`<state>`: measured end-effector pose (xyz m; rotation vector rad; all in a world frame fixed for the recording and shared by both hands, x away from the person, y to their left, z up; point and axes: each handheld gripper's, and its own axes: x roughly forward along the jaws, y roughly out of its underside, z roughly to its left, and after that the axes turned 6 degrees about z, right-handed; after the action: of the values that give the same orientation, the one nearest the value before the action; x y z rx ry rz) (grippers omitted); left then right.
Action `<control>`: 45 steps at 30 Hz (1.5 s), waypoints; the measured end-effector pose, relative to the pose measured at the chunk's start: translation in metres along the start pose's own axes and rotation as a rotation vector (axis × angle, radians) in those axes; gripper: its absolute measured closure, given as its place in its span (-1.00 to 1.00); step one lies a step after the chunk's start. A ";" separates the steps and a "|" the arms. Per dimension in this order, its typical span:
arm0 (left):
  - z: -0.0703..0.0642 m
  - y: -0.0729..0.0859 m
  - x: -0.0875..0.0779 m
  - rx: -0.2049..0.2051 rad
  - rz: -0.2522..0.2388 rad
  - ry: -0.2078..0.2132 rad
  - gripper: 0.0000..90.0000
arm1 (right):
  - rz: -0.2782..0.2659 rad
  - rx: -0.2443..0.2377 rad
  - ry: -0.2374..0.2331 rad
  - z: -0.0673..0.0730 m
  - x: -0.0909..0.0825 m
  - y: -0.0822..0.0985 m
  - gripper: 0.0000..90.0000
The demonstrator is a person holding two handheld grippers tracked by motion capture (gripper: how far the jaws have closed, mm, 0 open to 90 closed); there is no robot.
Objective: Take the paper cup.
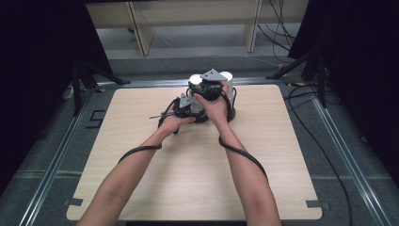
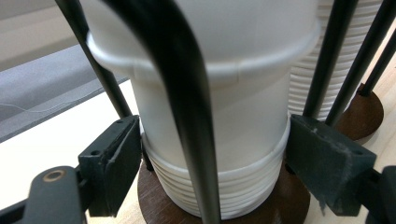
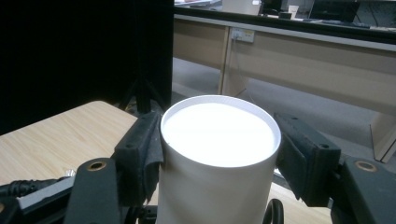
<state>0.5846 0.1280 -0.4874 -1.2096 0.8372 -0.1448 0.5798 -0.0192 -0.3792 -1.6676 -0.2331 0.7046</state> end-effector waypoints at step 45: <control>0.005 0.002 -0.030 0.010 0.012 -0.036 -0.80 | -0.114 0.010 -0.015 0.007 -0.035 -0.041 -0.20</control>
<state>0.5661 0.1478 -0.4739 -1.1944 0.8110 -0.1168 0.5578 -0.0222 -0.3297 -1.6266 -0.3316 0.6319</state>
